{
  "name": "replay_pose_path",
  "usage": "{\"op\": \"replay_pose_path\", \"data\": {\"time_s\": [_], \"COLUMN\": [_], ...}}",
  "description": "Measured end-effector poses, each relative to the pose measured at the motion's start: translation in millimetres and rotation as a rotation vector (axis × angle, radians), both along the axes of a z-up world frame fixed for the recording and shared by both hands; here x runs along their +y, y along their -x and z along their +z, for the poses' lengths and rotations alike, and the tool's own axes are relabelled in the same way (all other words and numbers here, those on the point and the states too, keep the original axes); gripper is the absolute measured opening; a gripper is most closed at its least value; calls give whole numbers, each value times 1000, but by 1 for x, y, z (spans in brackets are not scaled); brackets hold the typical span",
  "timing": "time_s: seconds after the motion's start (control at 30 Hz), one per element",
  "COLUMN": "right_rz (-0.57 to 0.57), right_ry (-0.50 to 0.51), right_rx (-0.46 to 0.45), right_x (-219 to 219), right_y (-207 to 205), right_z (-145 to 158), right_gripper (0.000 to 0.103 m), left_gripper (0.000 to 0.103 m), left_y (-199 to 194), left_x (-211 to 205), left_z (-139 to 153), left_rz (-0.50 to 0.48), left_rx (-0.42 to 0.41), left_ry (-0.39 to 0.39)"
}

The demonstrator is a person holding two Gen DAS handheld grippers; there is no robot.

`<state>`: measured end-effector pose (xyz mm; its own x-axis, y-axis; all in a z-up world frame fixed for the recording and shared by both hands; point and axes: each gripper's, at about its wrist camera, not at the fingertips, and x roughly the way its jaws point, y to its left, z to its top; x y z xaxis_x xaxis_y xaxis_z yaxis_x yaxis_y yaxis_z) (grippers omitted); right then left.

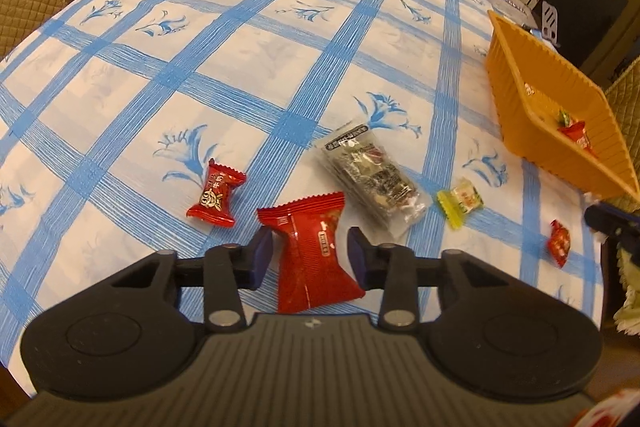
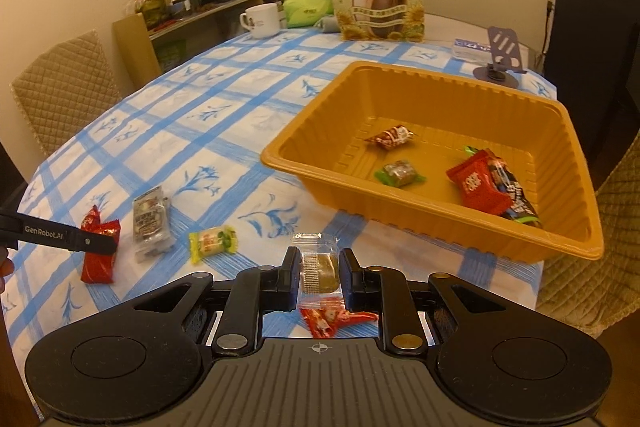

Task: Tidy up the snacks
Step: 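Grasp the clear cake packet with the right tool while the left tool grasps the red chip bag, then carry both packets over the orange tray and open both tools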

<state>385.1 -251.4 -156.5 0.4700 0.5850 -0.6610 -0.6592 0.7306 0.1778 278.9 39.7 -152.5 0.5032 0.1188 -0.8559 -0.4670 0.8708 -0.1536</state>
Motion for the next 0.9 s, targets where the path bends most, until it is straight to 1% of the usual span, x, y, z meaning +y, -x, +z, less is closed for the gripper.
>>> {"op": "replay_pose_path", "data": {"time_s": [0.07,0.17,0.3,0.47,0.67,0.9], "right_rz": [-5,-8,-3,4,-4,-42], "right_ry": [-3,-6,-12,-23,-42,-75], "right_rx": [2,2,0,-3,2,-1], "right_x": [-2,-2,-1,-1,-6,-18], "right_y": [-1,-1,1,3,2,-4], "right_z": [0,1,3,7,16,28], "right_gripper": [21,21,21,21,21,21], "left_gripper": [27,25,24,24,24,24], "left_y": [0,2,5,11,7,-23], "left_x": [0,-2,-4,0,-7,-38], "left_z": [-2,-1,4,17,46,74], "left_rz": [-12,-32,-47,-44,-92,-220], "left_rx": [8,5,3,-12,-73,-156], "left_ry": [-3,-25,-63,-63,-68,-73]}}
